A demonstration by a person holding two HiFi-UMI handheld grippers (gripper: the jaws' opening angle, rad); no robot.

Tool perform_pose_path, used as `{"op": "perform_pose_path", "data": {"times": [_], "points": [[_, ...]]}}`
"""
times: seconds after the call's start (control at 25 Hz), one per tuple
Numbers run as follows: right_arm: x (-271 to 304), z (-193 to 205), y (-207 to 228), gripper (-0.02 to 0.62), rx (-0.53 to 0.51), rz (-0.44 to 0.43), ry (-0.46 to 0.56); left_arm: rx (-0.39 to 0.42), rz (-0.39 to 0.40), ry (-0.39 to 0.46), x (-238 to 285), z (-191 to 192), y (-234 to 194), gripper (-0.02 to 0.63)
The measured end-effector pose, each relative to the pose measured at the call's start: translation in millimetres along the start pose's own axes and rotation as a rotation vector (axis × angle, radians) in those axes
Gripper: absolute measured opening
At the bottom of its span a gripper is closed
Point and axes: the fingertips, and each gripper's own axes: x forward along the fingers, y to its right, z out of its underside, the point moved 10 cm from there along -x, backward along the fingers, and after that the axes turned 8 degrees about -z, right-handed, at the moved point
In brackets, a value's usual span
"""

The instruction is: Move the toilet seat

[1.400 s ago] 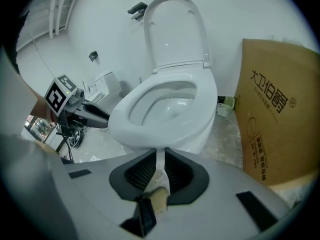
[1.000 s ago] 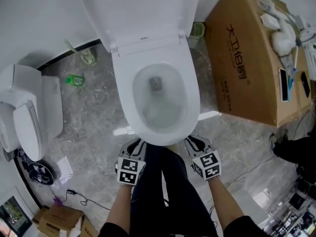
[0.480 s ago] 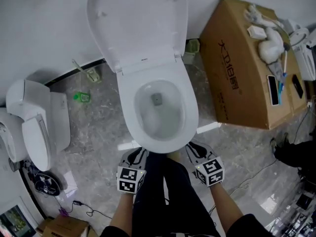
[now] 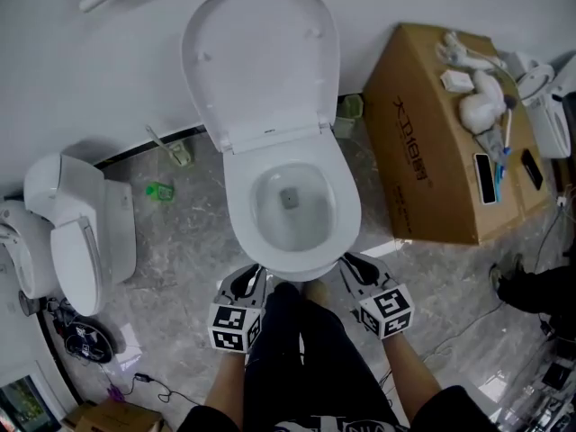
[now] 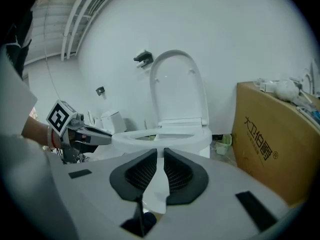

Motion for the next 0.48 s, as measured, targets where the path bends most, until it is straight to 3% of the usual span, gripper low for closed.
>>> {"op": "perform_pose_path", "data": {"times": [0.48], "points": [[1.6, -93.6, 1.6, 0.051, -0.076, 0.004, 0.127, 0.009, -0.058, 0.145, -16.5, -85.4, -13.4, 0.02]]}}
